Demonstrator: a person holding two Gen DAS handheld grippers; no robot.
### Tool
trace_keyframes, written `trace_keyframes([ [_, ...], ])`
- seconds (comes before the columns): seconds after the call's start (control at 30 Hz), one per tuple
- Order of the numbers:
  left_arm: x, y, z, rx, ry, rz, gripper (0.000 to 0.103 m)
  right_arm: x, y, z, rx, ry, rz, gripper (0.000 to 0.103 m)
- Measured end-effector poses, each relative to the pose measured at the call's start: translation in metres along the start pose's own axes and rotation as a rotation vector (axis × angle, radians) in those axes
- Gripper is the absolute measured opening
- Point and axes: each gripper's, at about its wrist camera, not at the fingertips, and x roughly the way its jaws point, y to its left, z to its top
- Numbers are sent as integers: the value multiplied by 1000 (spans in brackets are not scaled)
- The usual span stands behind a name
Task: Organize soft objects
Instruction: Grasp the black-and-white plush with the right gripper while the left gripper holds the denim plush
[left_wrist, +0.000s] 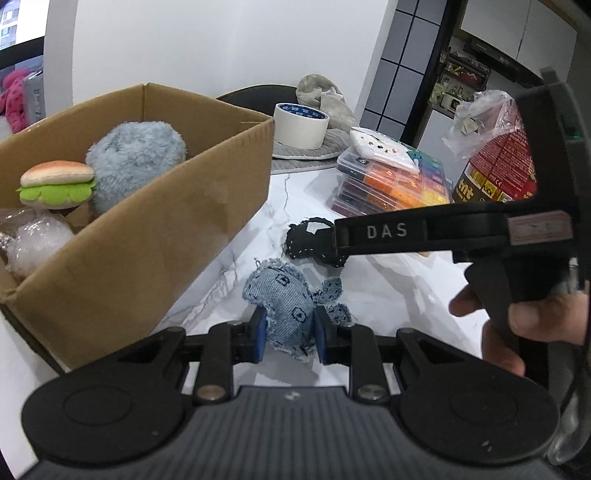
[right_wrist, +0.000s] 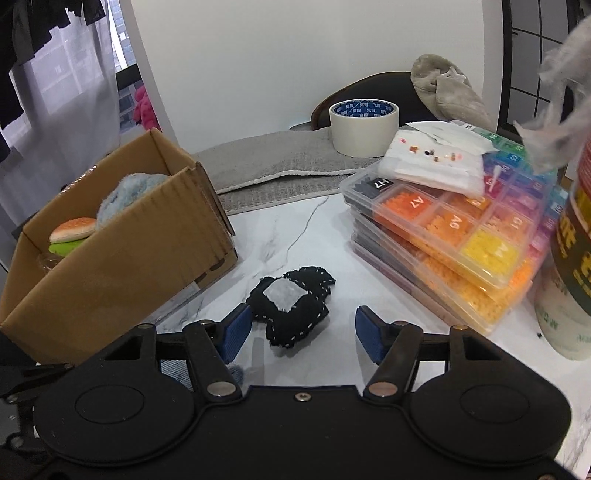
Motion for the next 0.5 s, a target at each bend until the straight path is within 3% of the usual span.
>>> trace_keyframes([
  [0.23,-1,8,-4,-27,9,1,25,18,3,7,-29,23,-19,60],
  [0.33,-4,9,-3,-33,1,-6,25,21,8,5,-62,25,-28,48],
  [0.37,-5,10,-4,-38,-2,-9,25,21,10,4,-72,28,-39,36],
  [0.4,-6,11,-4,-44,-5,-11,25,20,11,5,-74,36,-45,30],
  [0.5,-9,15,-6,-63,-9,-20,25,15,14,3,-77,61,-55,21],
])
